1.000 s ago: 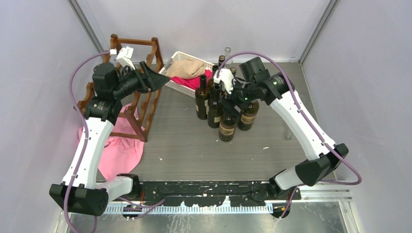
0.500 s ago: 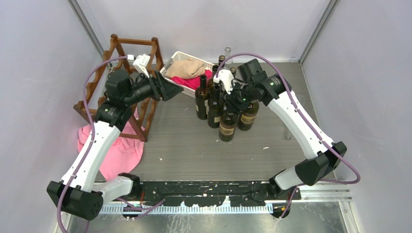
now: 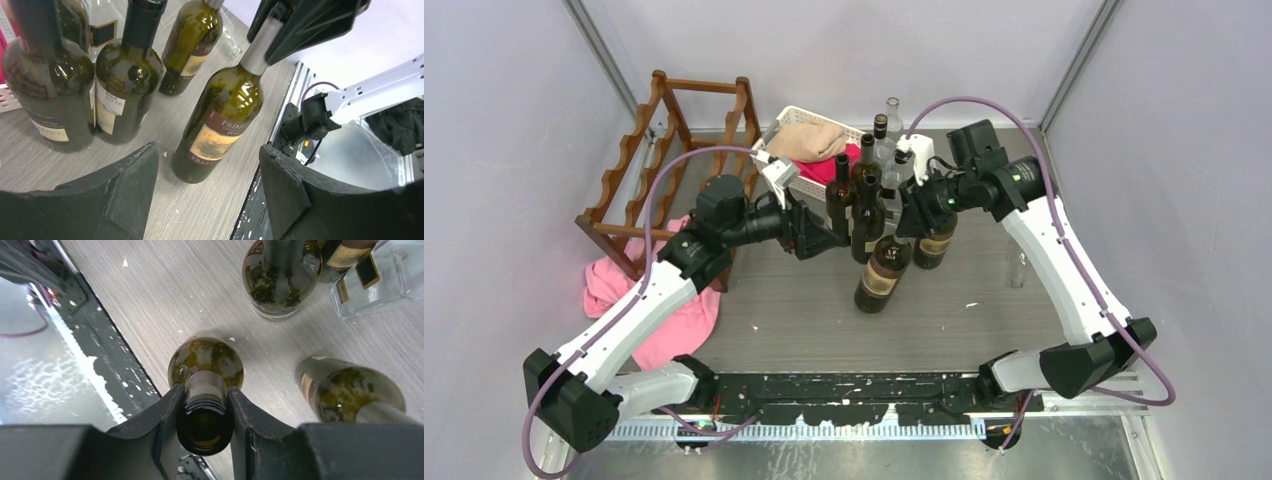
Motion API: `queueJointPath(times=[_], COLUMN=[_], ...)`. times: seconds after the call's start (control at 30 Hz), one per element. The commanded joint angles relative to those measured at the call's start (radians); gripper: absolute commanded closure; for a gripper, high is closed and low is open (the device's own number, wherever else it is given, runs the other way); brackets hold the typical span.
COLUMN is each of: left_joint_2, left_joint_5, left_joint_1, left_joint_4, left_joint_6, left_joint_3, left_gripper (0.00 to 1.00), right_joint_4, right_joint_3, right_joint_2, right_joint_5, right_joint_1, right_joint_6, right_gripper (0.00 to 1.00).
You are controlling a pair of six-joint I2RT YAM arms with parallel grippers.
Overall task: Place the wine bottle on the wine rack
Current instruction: Pick up the wine bottle from the center of the board.
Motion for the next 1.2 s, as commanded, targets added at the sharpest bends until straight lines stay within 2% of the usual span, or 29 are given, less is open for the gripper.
queueJointPath(times=[0.0,0.13,0.3,0.37,0.4,0.67,0.87,1.0,1.17], left_joint_2=[-0.036,-0.054,-0.062,-0.056,-0.051,-0.054,-0.099,-0.129,-0.142], left_joint_5=[-0.058,-0.100,-0.137,-0.145,-0.151,-0.165,-0.251,-0.231,-0.171], left_joint_1=[-0.031,-0.055,-0.084,-0.087,-0.087,-0.089,-0.090,-0.089,-0.089], left_joint_4=[0.079,0.074,0.074,0.064,0.056,0.067,0.100,0.161,0.154], left_joint_6=[0.055,0.053,0.034,0.012,0.001,-0.041,-0.077,-0.092,-0.061], left_joint_3=[-0.017,-0.036,-0.059,-0.059,-0.057,-0.078,-0.137,-0.171,-0.174], left_gripper=[0.27,0.23,0.20,0.05,0.04,0.01,0.00,0.00,0.00], right_joint_4=[0.099,0.161,0.187,0.200,0.205,0.292,0.370,0.404,0.439], right_joint_3=[-0.007,-0.047,-0.085,-0.101,-0.112,-0.198,-0.253,-0.279,-0.307], right_joint_2=[-0.085,-0.107,-0.126,-0.132,-0.136,-0.167,-0.190,-0.201,-0.211], right_joint_5=[-0.185,-0.248,-0.311,-0.340,-0.349,-0.405,-0.435,-0.442,-0.461], right_joint_1=[-0.048,-0.099,-0.138,-0.150,-0.154,-0.208,-0.244,-0.257,-0.270], right_joint_6=[0.165,0.259,0.287,0.313,0.321,0.424,0.512,0.547,0.581], right_gripper=[0.99,0.99,0.99,0.99,0.99,0.99,0.99,0.99,0.99])
